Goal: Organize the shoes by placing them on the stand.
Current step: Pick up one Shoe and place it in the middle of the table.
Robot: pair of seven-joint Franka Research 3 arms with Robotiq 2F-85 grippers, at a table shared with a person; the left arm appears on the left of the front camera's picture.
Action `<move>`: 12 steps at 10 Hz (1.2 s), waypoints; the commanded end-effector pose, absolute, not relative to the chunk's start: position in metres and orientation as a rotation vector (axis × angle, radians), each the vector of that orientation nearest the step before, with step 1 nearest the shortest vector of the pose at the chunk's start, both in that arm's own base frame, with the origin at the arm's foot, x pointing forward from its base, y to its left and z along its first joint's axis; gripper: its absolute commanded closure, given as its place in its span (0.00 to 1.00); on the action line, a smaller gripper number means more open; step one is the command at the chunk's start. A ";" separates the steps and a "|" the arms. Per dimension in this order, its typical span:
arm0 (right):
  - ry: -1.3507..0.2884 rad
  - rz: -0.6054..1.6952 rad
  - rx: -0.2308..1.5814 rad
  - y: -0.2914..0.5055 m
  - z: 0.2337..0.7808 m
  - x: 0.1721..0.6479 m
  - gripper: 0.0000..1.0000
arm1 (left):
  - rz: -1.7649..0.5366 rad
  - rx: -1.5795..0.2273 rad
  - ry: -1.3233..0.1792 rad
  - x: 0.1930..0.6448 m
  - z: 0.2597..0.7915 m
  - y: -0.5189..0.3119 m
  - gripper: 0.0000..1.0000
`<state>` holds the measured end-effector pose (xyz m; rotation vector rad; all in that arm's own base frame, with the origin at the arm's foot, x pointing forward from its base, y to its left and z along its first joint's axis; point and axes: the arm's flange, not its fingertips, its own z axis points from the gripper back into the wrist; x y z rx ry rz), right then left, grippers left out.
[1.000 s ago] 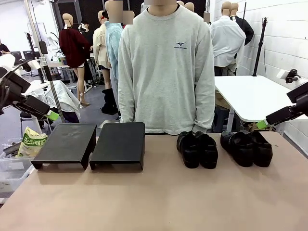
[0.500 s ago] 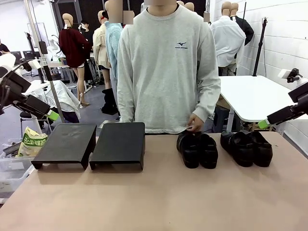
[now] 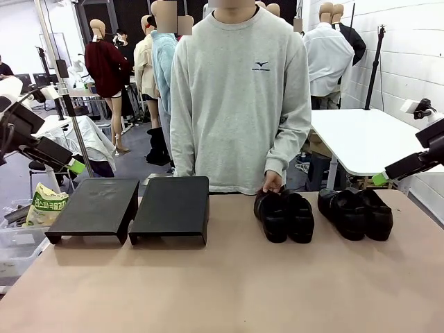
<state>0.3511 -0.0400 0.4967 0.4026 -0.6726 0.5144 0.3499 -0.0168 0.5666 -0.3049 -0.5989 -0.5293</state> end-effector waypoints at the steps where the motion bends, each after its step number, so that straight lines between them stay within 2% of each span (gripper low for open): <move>1: -0.675 0.521 0.425 -0.039 0.495 0.352 0.00 | -0.532 -0.308 -0.599 0.350 0.568 -0.015 0.00; 12: -0.675 0.521 0.425 -0.039 0.495 0.352 0.00 | -0.532 -0.308 -0.599 0.350 0.568 -0.015 0.00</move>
